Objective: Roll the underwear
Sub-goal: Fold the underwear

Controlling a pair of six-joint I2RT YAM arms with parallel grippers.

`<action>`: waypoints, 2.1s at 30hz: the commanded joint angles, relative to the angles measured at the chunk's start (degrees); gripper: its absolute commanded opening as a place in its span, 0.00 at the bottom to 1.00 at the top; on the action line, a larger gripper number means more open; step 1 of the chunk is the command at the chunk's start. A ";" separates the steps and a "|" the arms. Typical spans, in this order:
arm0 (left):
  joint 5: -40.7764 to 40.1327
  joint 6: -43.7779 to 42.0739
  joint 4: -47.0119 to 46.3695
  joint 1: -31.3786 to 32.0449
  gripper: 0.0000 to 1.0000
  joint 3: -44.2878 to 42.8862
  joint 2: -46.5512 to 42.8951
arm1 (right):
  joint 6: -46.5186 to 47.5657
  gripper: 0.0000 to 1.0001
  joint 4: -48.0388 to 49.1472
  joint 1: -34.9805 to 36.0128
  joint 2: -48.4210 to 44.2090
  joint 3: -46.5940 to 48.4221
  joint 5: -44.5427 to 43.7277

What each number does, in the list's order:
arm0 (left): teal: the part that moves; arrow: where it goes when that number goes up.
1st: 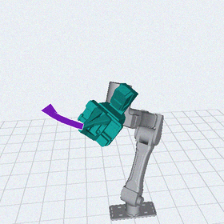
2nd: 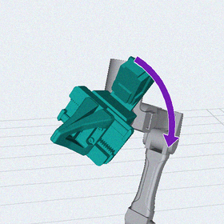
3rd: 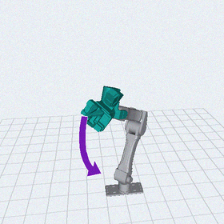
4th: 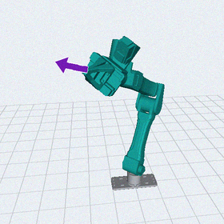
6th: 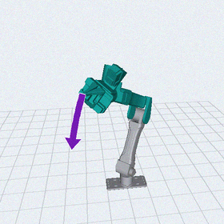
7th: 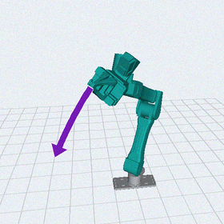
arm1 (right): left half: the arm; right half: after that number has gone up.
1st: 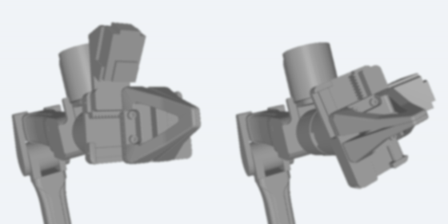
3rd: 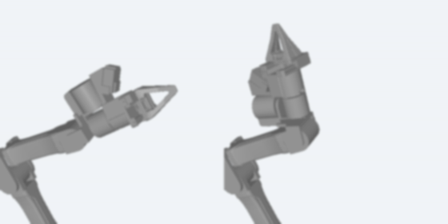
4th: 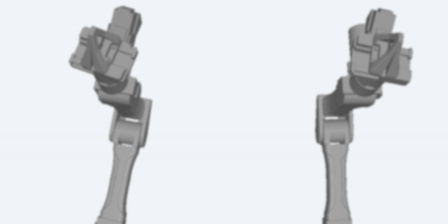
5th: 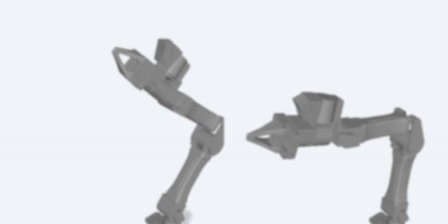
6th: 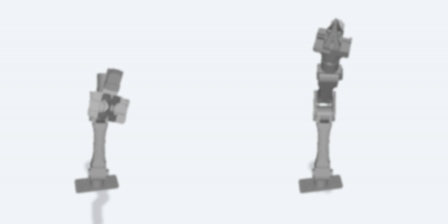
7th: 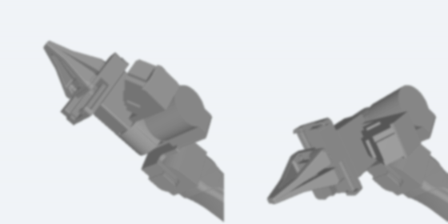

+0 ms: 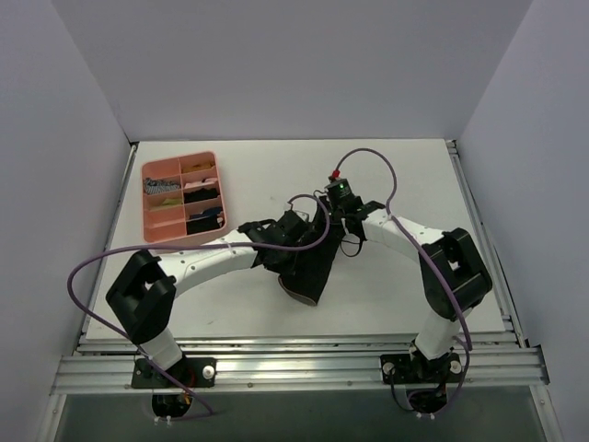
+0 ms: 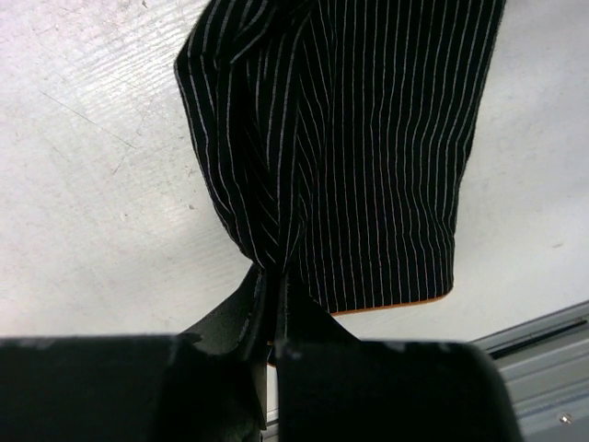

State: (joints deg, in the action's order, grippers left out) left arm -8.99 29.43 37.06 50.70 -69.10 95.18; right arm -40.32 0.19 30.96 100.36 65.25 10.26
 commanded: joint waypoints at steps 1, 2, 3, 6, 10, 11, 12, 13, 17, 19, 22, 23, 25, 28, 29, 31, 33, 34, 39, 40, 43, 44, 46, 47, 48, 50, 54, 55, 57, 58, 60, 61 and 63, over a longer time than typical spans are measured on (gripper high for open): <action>-6.03 0.19 3.28 1.94 0.02 -4.11 1.59 | -1.52 0.00 6.22 -2.04 -4.46 -3.72 2.65; -6.47 0.19 3.28 2.30 0.02 -4.37 1.77 | -1.61 0.00 7.36 -2.65 -4.73 -5.12 3.35; -6.91 0.19 3.37 3.26 0.02 -4.46 1.94 | -1.52 0.00 8.16 -3.96 -5.08 -5.92 4.14; -8.49 0.19 4.33 4.84 0.02 -5.78 2.56 | -1.70 0.00 10.80 -5.73 -6.05 -7.94 6.08; -8.67 -0.69 4.51 7.22 0.02 -7.45 3.87 | -1.43 0.00 12.20 -8.89 -5.70 -9.87 8.01; -8.67 -0.95 4.60 7.57 0.02 -7.80 4.57 | -1.43 0.00 12.90 -9.25 -5.78 -10.32 8.11; -9.02 -1.30 4.69 8.01 0.02 -8.59 5.01 | -1.35 0.00 13.26 -9.69 -5.87 -10.76 8.28; -9.37 -1.74 4.86 8.45 0.02 -9.03 5.54 | -1.35 0.00 13.52 -10.04 -5.96 -11.63 8.81; -10.69 -2.36 7.14 10.91 0.02 -11.58 9.14 | -1.08 0.00 15.46 -12.32 -5.87 -13.31 9.95; -11.74 -2.36 8.55 12.40 0.02 -13.24 11.24 | -0.47 0.00 16.16 -13.81 -5.61 -14.36 10.83; -11.57 -2.36 8.91 12.93 0.02 -14.65 12.40 | -0.29 0.00 16.69 -14.96 -5.78 -15.15 11.44; -11.49 -2.36 9.26 13.46 0.02 -15.27 12.84 | -0.29 0.00 17.04 -15.23 -5.87 -15.33 11.71; -10.52 -1.40 11.09 13.55 0.02 -18.34 14.59 | -0.29 0.00 17.39 -15.58 -5.96 -15.59 12.15; -8.59 -0.95 11.72 13.55 0.02 -21.85 16.35 | 0.23 0.05 16.69 -15.76 -5.87 -15.33 12.33; -8.15 -0.87 11.72 13.55 0.02 -22.56 16.88 | 0.24 0.08 15.73 -15.76 -5.70 -14.64 11.89; -7.62 -0.69 12.59 13.55 0.02 -24.84 18.81 | 0.24 0.20 12.48 -15.67 -6.40 -14.63 11.10; -7.00 -0.69 13.21 13.55 0.02 -25.99 20.56 | -0.29 0.25 9.68 -15.76 -9.46 -16.29 9.43; -7.00 -0.52 13.65 13.55 0.02 -26.52 21.10 | -0.81 0.29 8.96 -15.76 -10.87 -16.99 8.82; -6.21 -0.43 13.13 13.55 0.02 -27.49 22.24 | -0.64 0.34 0.55 -15.84 -19.66 -19.64 4.34; -6.04 -0.51 12.87 13.55 0.02 -27.58 22.42 | -0.47 0.34 -0.53 -15.84 -20.54 -19.90 3.72; -5.60 -0.87 13.39 13.55 0.02 -28.81 23.47 | 0.06 0.31 -6.59 -15.76 -23.71 -21.47 1.61; -5.60 -0.87 13.39 13.55 0.02 -29.07 23.65 | 0.15 0.30 -7.30 -15.84 -25.02 -22.18 1.52; -5.25 -0.87 13.57 13.55 0.02 -30.04 24.18 | 0.24 0.25 -8.80 -15.84 -26.00 -23.85 1.34; -5.07 -0.87 13.48 13.55 0.02 -30.30 24.27 | 0.32 0.24 -8.80 -15.84 -26.78 -26.03 1.43; -4.81 -0.69 13.48 13.55 0.02 -30.56 24.62 | 0.15 0.22 -8.45 -15.84 -27.14 -27.10 1.60; -4.19 -0.52 13.57 13.55 0.02 -31.53 25.06 | -0.29 0.20 -7.31 -15.84 -27.93 -30.43 2.74; -3.31 1.59 13.57 13.46 0.02 -32.33 25.85 | -2.13 0.18 -3.18 -15.84 -29.78 -34.74 5.99; -3.14 1.94 12.87 13.46 0.02 -32.06 25.85 | -2.48 0.17 -2.91 -15.84 -30.30 -35.10 6.35; -2.08 2.73 11.64 13.29 0.02 -30.49 25.59 | -2.49 0.16 -2.56 -16.02 -31.71 -35.46 7.40; -1.82 3.17 11.55 13.20 0.02 -30.13 25.59 | -2.40 0.16 -2.73 -16.11 -32.15 -35.11 7.49; -1.03 3.88 10.76 12.85 0.02 -28.73 25.41 | -1.79 0.18 -5.35 -16.72 -32.77 -33.19 6.88; -0.85 3.97 10.49 12.76 0.02 -28.20 25.24 | -1.44 0.28 -6.59 -17.16 -32.77 -32.22 6.44; -0.85 4.14 10.05 12.58 0.02 -26.62 24.71 | -0.47 0.35 -9.93 -18.12 -32.24 -30.37 5.30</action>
State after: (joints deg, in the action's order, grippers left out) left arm -10.96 31.51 49.34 64.10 -97.17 121.32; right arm -41.85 -5.10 13.96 69.04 31.29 15.99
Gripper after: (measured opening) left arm 0.062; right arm 0.331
